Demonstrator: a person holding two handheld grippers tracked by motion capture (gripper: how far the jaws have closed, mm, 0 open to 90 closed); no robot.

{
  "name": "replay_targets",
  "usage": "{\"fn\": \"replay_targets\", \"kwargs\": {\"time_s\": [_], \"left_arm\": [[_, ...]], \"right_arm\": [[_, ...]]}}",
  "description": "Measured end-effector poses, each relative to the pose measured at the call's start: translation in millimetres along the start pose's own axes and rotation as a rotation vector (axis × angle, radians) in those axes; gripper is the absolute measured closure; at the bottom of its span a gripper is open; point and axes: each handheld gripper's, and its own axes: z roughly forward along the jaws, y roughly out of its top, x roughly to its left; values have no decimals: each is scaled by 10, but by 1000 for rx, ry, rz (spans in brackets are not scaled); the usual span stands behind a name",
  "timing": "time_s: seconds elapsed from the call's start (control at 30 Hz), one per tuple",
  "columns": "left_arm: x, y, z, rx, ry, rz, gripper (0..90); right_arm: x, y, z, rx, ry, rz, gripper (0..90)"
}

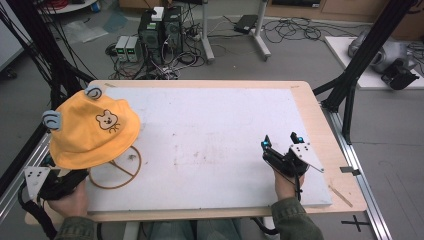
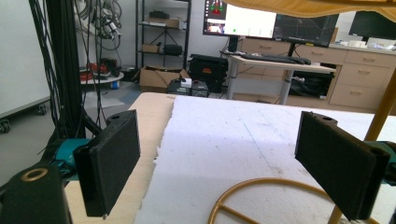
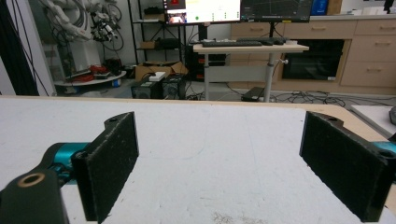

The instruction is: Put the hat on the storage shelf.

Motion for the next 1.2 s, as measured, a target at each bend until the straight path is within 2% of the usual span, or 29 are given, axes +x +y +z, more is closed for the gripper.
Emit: {"fn": "replay_targets", "kwargs": {"time_s": [0.27,0.8,1.2], "left_arm": [[-2,-5,0,0,1,-11,144],[-3,8,-5,1,2,-8,144],[-7,13,-10,-2,1,-5,144]], "right_arm": [[-1,-3,-3,3,-7,-4,114],[3,-3,-13,-5,-9,-7,115],[1,-7,-12,6,-3,8,115]]}}
